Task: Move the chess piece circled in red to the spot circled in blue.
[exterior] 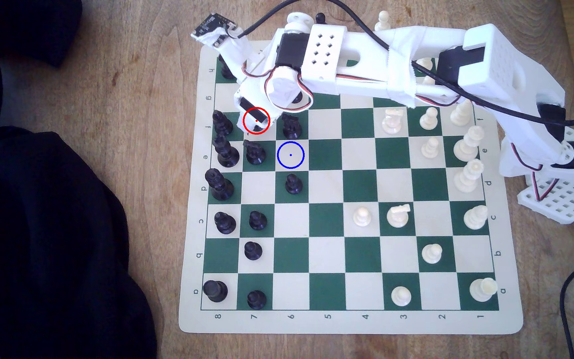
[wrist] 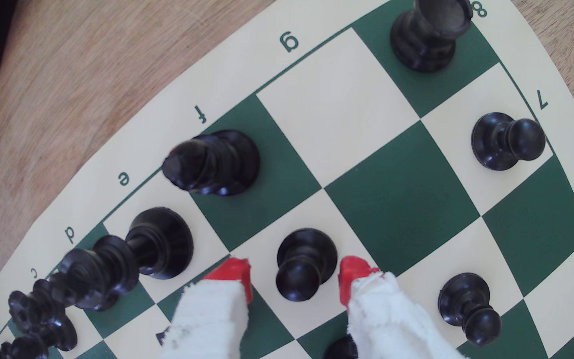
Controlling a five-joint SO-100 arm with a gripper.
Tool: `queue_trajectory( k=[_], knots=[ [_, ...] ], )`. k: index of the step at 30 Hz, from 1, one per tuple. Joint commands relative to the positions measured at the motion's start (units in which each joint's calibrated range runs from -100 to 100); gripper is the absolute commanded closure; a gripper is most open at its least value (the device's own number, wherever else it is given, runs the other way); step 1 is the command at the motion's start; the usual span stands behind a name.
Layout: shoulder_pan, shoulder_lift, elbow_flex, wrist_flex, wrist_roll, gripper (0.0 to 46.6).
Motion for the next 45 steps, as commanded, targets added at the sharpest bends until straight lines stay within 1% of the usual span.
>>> queue_trajectory(
  k=[1,8,9,12,16,17,19,25,31,34,35,38,39,45],
  knots=[
    [-0.41,-2.64,-4.76,-0.77,0.10,34.1],
    [-1.04,-2.64,-4.76,-0.93,0.00,35.4],
    [-1.04,-2.56,-4.76,-0.93,0.05,36.6],
    [-1.04,-2.47,-4.76,-1.02,0.05,36.9],
    [-1.04,-2.47,-4.76,-1.10,0.10,40.5],
    [-0.96,-2.47,-4.76,-1.10,0.10,43.1],
    [-0.88,-2.47,-4.76,-1.10,0.10,46.0],
    [-0.18,-4.17,-5.67,-0.44,0.54,46.4],
    [0.84,-12.23,-5.12,0.70,1.07,46.4],
    [0.29,-17.84,0.04,0.13,1.86,46.4],
    [-0.33,-22.08,5.94,-2.08,2.15,46.4],
    [-1.43,-27.43,14.10,-5.11,2.34,46.4],
    [-2.21,-31.25,20.17,-7.49,2.44,46.4],
    [-4.95,-40.08,37.03,-12.97,2.78,46.4]
  ],
)
